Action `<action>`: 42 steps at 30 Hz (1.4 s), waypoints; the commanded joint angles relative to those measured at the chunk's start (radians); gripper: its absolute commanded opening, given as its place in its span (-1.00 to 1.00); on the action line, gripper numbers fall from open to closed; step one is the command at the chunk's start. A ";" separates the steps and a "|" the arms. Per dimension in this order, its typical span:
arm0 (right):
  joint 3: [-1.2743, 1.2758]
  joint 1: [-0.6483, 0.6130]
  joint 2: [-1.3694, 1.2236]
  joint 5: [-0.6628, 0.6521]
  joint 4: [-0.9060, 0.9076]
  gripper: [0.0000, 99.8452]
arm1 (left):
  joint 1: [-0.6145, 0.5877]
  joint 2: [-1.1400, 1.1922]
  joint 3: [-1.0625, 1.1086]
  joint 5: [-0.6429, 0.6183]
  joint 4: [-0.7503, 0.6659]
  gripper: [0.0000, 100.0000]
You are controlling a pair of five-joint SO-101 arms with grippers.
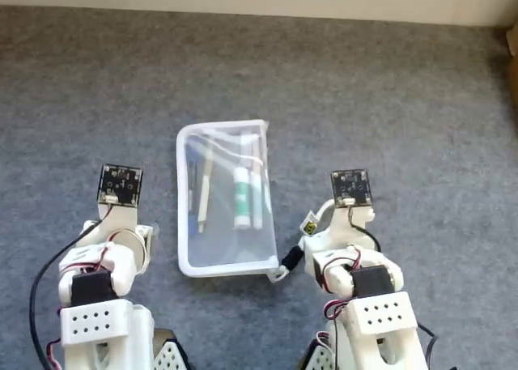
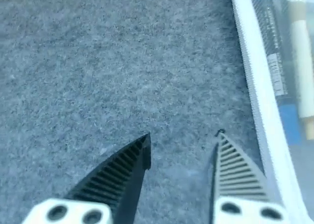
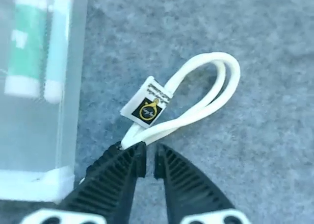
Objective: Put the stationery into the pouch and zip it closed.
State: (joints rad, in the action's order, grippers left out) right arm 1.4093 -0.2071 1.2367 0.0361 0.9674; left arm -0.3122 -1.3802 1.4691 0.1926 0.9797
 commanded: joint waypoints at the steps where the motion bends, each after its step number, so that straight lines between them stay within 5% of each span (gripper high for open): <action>1: -0.005 0.016 0.016 -0.009 -0.016 -0.98 | -0.021 -0.013 0.116 -0.009 -0.232 -0.92; 11: 0.045 0.142 0.016 -0.009 -0.024 -0.99 | -0.042 -0.012 0.234 -0.009 -0.440 -0.99; 23: 0.338 0.153 0.016 -0.003 -0.424 -0.99 | -0.042 -0.012 0.236 -0.009 -0.439 -0.98; 34: 0.341 0.151 0.016 -0.008 -0.440 -0.99 | -0.048 -0.012 0.236 -0.009 -0.264 -0.98; 42: 0.341 0.151 0.016 -0.008 -0.440 -0.99 | -0.048 -0.012 0.236 -0.009 -0.265 -0.99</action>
State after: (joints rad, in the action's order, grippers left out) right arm 1.6671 -0.0675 1.2382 0.0361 0.5470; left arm -0.3506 -1.3802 1.6809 0.1926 0.7096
